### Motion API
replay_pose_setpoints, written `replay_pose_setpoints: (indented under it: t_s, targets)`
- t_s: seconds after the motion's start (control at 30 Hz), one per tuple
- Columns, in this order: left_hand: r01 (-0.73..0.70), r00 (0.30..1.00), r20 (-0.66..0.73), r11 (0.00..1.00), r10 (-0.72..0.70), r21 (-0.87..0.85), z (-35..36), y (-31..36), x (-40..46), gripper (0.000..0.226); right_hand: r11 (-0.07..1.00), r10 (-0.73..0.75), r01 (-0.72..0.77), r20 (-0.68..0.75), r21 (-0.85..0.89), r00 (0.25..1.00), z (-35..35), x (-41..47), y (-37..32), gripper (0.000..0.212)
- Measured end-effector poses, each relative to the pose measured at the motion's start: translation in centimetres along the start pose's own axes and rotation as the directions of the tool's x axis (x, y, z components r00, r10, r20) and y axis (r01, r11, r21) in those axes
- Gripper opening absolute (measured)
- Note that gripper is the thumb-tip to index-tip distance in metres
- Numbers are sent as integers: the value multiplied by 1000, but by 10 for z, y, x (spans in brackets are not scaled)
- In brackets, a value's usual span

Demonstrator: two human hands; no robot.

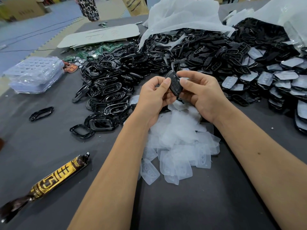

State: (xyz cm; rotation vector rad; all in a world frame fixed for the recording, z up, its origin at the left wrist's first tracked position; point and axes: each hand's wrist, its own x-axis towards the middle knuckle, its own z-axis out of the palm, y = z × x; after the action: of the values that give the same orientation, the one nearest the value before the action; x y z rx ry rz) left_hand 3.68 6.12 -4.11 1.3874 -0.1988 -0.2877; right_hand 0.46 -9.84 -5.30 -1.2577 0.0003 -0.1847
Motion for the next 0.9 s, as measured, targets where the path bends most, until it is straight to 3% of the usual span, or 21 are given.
replay_pose_setpoints:
  t_s: [0.23, 0.9]
  targets:
    - [-30, 999, 38, 996, 27, 79, 0, 1, -2, 16, 998, -27, 27, 1, 56, 1000, 0, -3, -2, 30]
    - [-37, 997, 64, 999, 38, -29, -1, 3, -5, 18, 984, -19, 0, 104, 179, 994, 0, -5, -3, 40]
